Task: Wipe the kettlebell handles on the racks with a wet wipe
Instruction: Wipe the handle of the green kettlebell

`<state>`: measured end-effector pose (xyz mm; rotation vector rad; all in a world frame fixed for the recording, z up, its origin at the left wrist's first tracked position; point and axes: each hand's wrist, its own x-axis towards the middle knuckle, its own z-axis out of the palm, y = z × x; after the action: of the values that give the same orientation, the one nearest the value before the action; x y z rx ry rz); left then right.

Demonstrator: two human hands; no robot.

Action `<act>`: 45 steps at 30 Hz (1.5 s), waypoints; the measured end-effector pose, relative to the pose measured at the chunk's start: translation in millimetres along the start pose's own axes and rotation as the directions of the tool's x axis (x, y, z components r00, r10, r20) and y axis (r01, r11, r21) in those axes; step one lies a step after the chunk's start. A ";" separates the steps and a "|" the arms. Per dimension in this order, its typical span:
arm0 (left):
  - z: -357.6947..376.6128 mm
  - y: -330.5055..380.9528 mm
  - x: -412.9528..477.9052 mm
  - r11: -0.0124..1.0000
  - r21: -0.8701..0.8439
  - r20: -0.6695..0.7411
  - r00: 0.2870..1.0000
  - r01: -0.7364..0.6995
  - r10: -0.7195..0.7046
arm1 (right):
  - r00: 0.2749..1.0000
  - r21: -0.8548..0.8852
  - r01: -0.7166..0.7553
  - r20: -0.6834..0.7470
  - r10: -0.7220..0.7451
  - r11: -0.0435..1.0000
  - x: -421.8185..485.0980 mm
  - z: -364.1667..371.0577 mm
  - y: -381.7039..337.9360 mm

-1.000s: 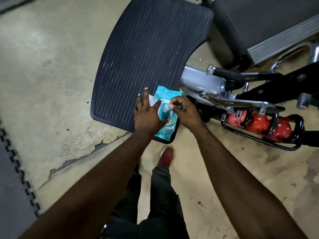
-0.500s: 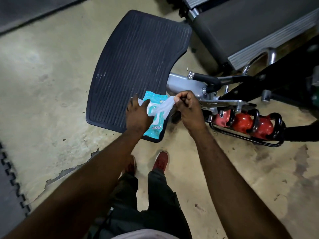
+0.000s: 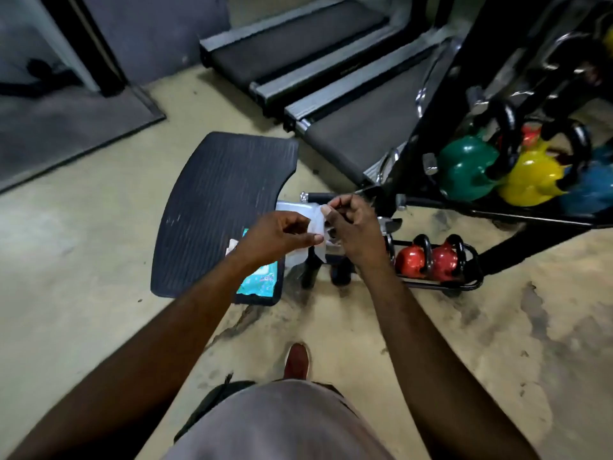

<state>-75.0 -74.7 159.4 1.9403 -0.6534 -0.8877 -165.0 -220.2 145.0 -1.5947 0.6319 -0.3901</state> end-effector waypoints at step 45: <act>296.1 240.2 59.9 0.961 -0.167 0.065 0.970 -0.219 0.233 | 0.973 -0.177 0.191 -0.099 -0.210 0.966 -51.9 -379.4 -22.3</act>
<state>-295.6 -379.8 243.7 1.6559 -0.8117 -0.8540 -426.6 -490.0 221.8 -1.8125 0.6058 -0.5981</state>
